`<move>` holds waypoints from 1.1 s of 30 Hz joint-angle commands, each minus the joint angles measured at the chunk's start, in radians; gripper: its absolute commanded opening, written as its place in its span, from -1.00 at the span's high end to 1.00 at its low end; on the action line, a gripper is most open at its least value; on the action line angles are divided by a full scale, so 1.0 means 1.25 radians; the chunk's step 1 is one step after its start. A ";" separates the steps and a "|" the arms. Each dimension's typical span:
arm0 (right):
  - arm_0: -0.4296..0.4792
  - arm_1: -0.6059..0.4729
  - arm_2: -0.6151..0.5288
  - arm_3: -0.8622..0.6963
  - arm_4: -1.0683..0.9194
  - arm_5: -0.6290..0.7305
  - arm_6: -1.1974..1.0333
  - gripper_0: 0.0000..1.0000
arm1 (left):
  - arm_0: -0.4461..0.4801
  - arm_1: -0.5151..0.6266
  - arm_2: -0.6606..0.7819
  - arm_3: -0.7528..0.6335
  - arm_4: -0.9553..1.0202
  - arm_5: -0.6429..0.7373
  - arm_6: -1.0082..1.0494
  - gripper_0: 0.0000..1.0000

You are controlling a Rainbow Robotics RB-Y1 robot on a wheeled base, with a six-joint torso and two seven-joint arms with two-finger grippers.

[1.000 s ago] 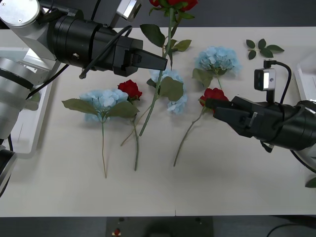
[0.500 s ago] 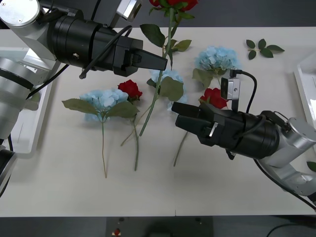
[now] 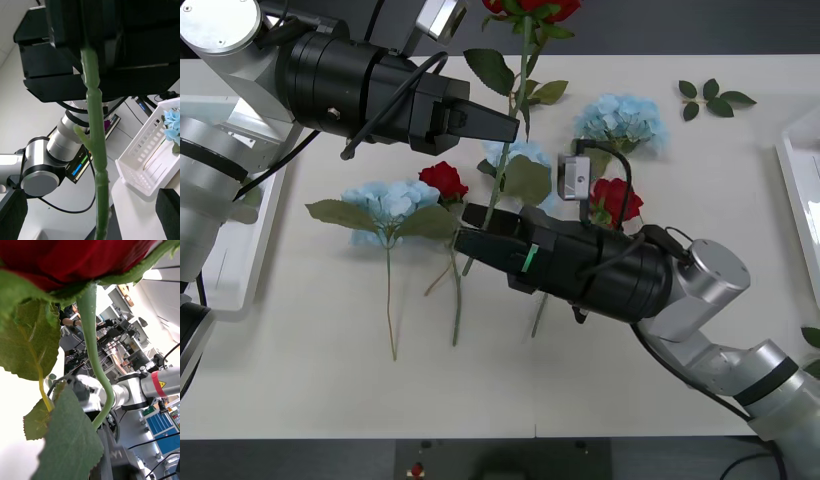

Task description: Put the red flowers into the right box and the blue flowers into the left box

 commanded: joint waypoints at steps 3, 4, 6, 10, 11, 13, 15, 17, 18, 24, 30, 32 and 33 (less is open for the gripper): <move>-0.028 0.032 0.021 -0.028 -0.001 -0.049 0.003 -1.00 | -0.007 -0.008 0.010 -0.027 0.008 -0.002 -0.053 1.00; -0.029 0.036 0.023 -0.027 -0.001 -0.052 0.003 -1.00 | -0.007 -0.008 0.010 -0.027 0.008 -0.002 -0.053 1.00; -0.037 0.047 0.023 -0.019 -0.001 -0.057 0.003 -0.92 | -0.007 -0.008 0.010 -0.027 0.008 -0.002 -0.053 1.00; -0.044 0.049 0.023 -0.013 -0.001 -0.063 0.003 -0.48 | -0.007 -0.008 0.010 -0.027 0.008 -0.002 -0.053 1.00; -0.044 0.049 0.023 -0.011 -0.001 -0.065 0.003 -0.37 | -0.007 -0.008 0.010 -0.027 0.008 -0.002 -0.053 1.00; -0.045 0.049 0.023 -0.011 0.001 -0.070 0.003 -0.13 | -0.007 -0.008 0.010 -0.027 0.008 -0.002 -0.053 1.00; -0.045 0.049 0.023 -0.012 0.001 -0.071 0.003 0.17 | -0.007 -0.008 0.010 -0.027 0.008 -0.002 -0.053 1.00; -0.045 0.047 0.023 -0.012 0.001 -0.071 0.003 0.43 | -0.007 -0.008 0.010 -0.027 0.008 -0.002 -0.053 1.00; -0.045 0.047 0.023 -0.011 0.001 -0.072 0.003 0.52 | -0.007 -0.008 0.010 -0.027 0.008 -0.002 -0.053 1.00; -0.046 0.045 0.023 -0.011 0.001 -0.077 0.003 0.93 | -0.007 -0.008 0.010 -0.027 0.008 -0.002 -0.053 1.00; -0.050 0.045 0.021 -0.012 0.001 -0.079 0.003 1.00 | -0.007 -0.008 0.010 -0.027 0.008 -0.002 -0.053 0.13; -0.050 0.045 0.023 -0.012 0.001 -0.082 0.003 1.00 | -0.007 -0.008 0.010 -0.027 0.008 -0.002 -0.053 -0.68; -0.050 0.045 0.023 -0.012 0.001 -0.082 0.003 1.00 | -0.007 -0.008 0.010 -0.027 0.008 -0.002 -0.053 -0.78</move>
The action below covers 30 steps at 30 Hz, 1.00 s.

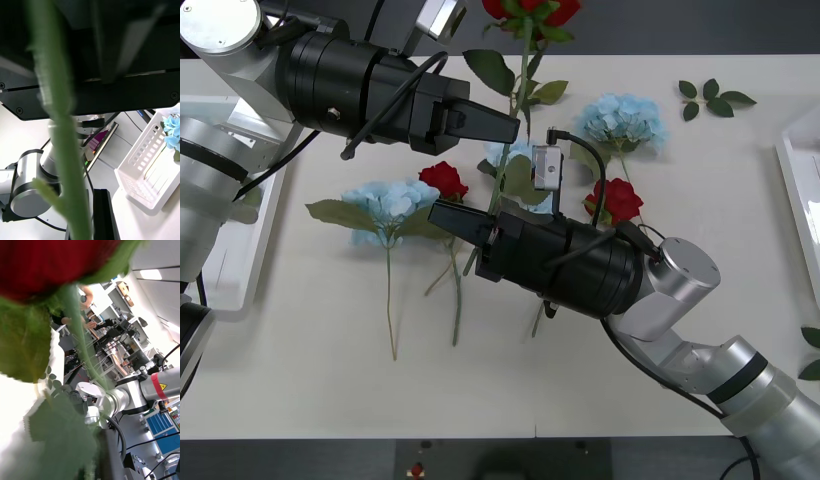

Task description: Put the red flowers into the right box and the blue flowers into the left box

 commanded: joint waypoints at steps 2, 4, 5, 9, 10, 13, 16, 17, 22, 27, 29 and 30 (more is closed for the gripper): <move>-0.027 0.002 -0.007 -0.014 0.001 -0.008 0.003 1.00 | -0.007 -0.008 0.010 -0.027 0.008 -0.002 -0.053 -1.00; -0.028 0.000 -0.007 -0.014 0.001 -0.009 0.003 1.00 | -0.007 -0.008 0.010 -0.027 0.008 -0.002 -0.053 -1.00; -0.030 -0.001 -0.007 -0.015 0.001 -0.009 0.003 1.00 | -0.007 -0.008 0.010 -0.027 0.008 -0.002 -0.053 -1.00; -0.031 -0.006 -0.011 -0.015 0.001 -0.010 0.003 1.00 | -0.007 -0.008 0.010 -0.027 0.008 -0.002 -0.053 -1.00; -0.031 -0.007 -0.011 -0.015 0.001 -0.010 0.003 1.00 | -0.007 -0.008 0.010 -0.027 0.008 -0.002 -0.053 -1.00; -0.033 -0.014 -0.013 -0.015 0.001 -0.010 0.003 1.00 | -0.007 -0.008 0.010 -0.027 0.008 -0.002 -0.053 -1.00; -0.036 -0.026 -0.016 -0.015 -0.001 -0.011 0.003 1.00 | -0.007 -0.008 0.010 -0.027 0.008 -0.002 -0.053 -1.00; -0.036 -0.030 -0.016 -0.015 -0.001 -0.011 0.003 1.00 | -0.007 -0.008 0.010 -0.027 0.008 -0.002 -0.053 -1.00; -0.044 -0.093 -0.021 -0.014 0.001 -0.019 0.003 1.00 | -0.007 -0.008 0.010 -0.027 0.008 -0.002 -0.053 -1.00; -0.063 -0.196 -0.028 -0.014 0.017 -0.020 -0.033 1.00 | 0.033 0.002 0.007 -0.050 0.008 -0.054 -0.059 -1.00; -0.070 -0.260 -0.038 -0.015 0.039 -0.021 -0.091 1.00 | 0.038 0.019 0.008 -0.075 0.007 -0.077 -0.057 -1.00; -0.074 -0.290 -0.039 -0.014 0.050 -0.021 -0.118 1.00 | 0.039 0.026 0.008 -0.080 0.007 -0.083 -0.056 -1.00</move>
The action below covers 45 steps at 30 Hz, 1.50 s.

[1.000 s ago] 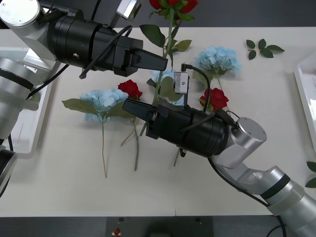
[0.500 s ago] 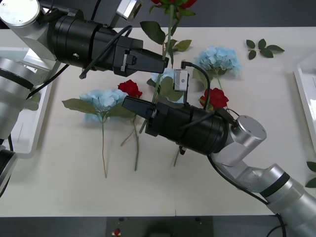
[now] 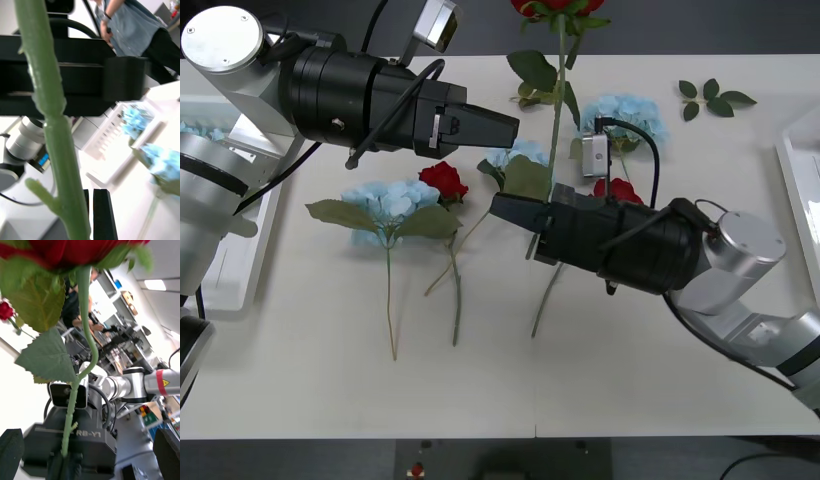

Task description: Put the red flowers into the right box and the blue flowers into the left box

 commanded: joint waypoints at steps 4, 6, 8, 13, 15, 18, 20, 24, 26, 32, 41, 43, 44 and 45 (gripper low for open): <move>-0.039 -0.231 -0.028 -0.015 0.039 -0.013 -0.210 1.00 | 0.004 0.060 0.007 -0.065 -0.009 -0.032 -0.048 -1.00; -0.042 -0.305 -0.027 -0.015 0.037 -0.024 -0.255 1.00 | 0.004 0.081 0.007 -0.067 -0.035 -0.031 -0.043 -1.00; -0.043 -0.368 -0.027 -0.010 0.037 -0.030 -0.306 1.00 | 0.005 0.101 0.007 -0.075 -0.066 -0.031 -0.034 -1.00; -0.043 -0.491 -0.026 0.076 0.037 -0.001 -0.388 1.00 | 0.036 0.157 0.008 -0.130 -0.137 -0.031 0.067 -1.00; -0.043 -0.515 -0.027 0.121 0.037 0.028 -0.384 1.00 | 0.054 0.176 0.008 -0.161 -0.158 -0.032 0.107 -1.00; -0.043 -0.556 -0.027 0.198 0.037 0.080 -0.380 1.00 | 0.094 0.202 0.018 -0.213 -0.187 -0.034 0.186 -1.00; -0.043 -0.575 -0.027 0.246 0.042 0.096 -0.379 1.00 | 0.119 0.214 0.029 -0.253 -0.211 -0.034 0.233 -1.00; -0.044 -0.596 -0.027 0.319 0.085 0.107 -0.379 1.00 | 0.167 0.230 0.052 -0.321 -0.269 -0.034 0.312 -1.00; -0.044 -0.602 -0.027 0.362 0.125 0.102 -0.379 1.00 | 0.198 0.238 0.062 -0.366 -0.312 -0.033 0.360 -1.00; -0.044 -0.622 -0.026 0.431 0.233 0.062 -0.380 1.00 | 0.251 0.251 0.068 -0.454 -0.423 -0.032 0.503 -1.00; -0.044 -0.622 -0.027 0.520 0.377 -0.011 -0.388 1.00 | 0.289 0.249 0.067 -0.507 -0.591 0.034 0.695 -1.00; -0.044 -0.617 -0.026 0.547 0.399 -0.027 -0.390 1.00 | 0.292 0.249 0.066 -0.507 -0.629 0.054 0.721 -1.00; -0.044 -0.613 -0.026 0.560 0.408 -0.037 -0.392 1.00 | 0.295 0.249 0.063 -0.507 -0.650 0.064 0.732 -1.00; -0.044 -0.612 -0.026 0.568 0.413 -0.043 -0.392 1.00 | 0.295 0.249 0.062 -0.507 -0.661 0.067 0.737 -1.00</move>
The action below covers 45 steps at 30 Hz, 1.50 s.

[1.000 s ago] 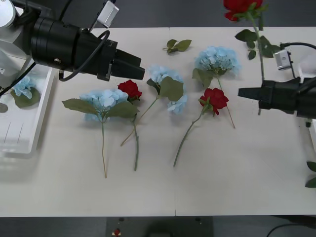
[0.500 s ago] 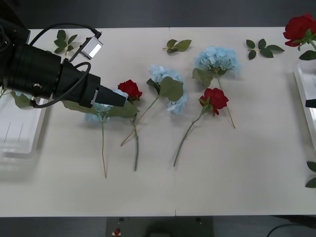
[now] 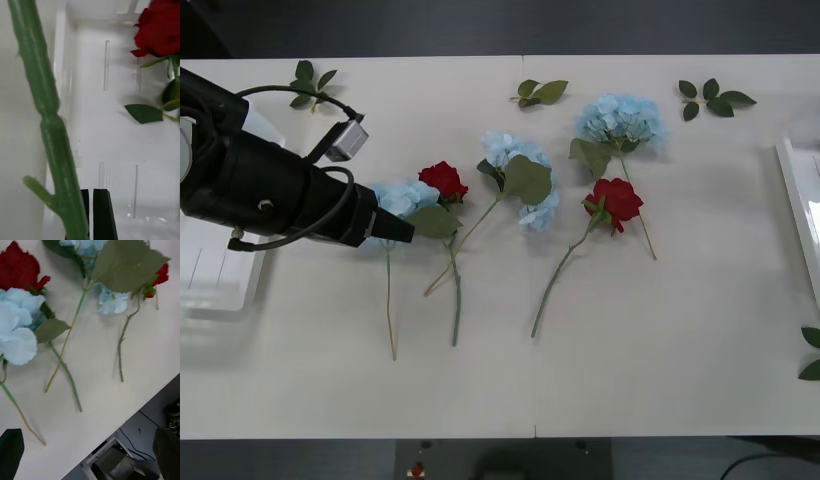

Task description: Put the red flowers into the right box and the blue flowers into the left box

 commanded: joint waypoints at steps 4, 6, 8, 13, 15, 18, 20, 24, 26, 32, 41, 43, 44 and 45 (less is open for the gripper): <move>-0.019 -0.016 -0.007 0.083 0.070 -0.065 0.001 1.00 | 0.004 0.027 -0.031 -0.002 -0.130 0.028 0.071 -1.00; -0.017 -0.008 -0.007 0.095 0.087 -0.083 -0.001 1.00 | 0.004 0.027 -0.043 0.014 -0.153 0.019 0.071 -1.00; -0.019 0.006 -0.007 0.113 0.107 -0.107 -0.002 1.00 | 0.000 0.027 -0.062 0.036 -0.183 0.009 0.071 -1.00; -0.021 0.052 -0.007 0.157 0.123 -0.159 -0.005 1.00 | -0.005 0.027 -0.097 0.067 -0.240 0.004 0.072 -1.00; -0.026 0.064 -0.007 0.176 0.133 -0.176 -0.003 1.00 | -0.005 0.027 -0.113 0.072 -0.254 0.001 0.073 -1.00; -0.037 0.076 -0.006 0.199 0.183 -0.188 -0.005 1.00 | -0.006 0.025 -0.131 0.082 -0.262 -0.010 0.077 -1.00; -0.048 0.081 -0.005 0.210 0.206 -0.188 -0.005 1.00 | -0.010 0.022 -0.144 0.086 -0.270 -0.018 0.077 -1.00; -0.071 0.084 0.024 0.222 0.218 -0.192 -0.007 1.00 | -0.030 0.007 -0.179 0.107 -0.309 -0.020 0.081 -1.00; -0.085 0.084 0.048 0.229 0.216 -0.203 -0.008 1.00 | -0.037 -0.007 -0.189 0.121 -0.326 -0.020 0.081 -1.00; -0.111 0.085 0.083 0.246 0.215 -0.213 -0.010 0.35 | -0.065 -0.054 -0.211 0.181 -0.348 -0.022 0.081 -1.00; -0.111 0.085 0.097 0.254 0.212 -0.211 -0.008 -0.21 | -0.082 -0.074 -0.286 0.197 -0.423 -0.073 0.099 -1.00; -0.109 0.085 0.098 0.252 0.209 -0.205 -0.006 -0.35 | -0.085 -0.078 -0.298 0.201 -0.438 -0.078 0.104 -1.00; -0.111 0.085 0.097 0.248 0.203 -0.194 -0.006 -0.41 | -0.085 -0.079 -0.303 0.202 -0.443 -0.082 0.107 -1.00; -0.111 0.084 0.097 0.246 0.200 -0.187 -0.006 -0.46 | -0.086 -0.080 -0.306 0.202 -0.448 -0.083 0.108 -1.00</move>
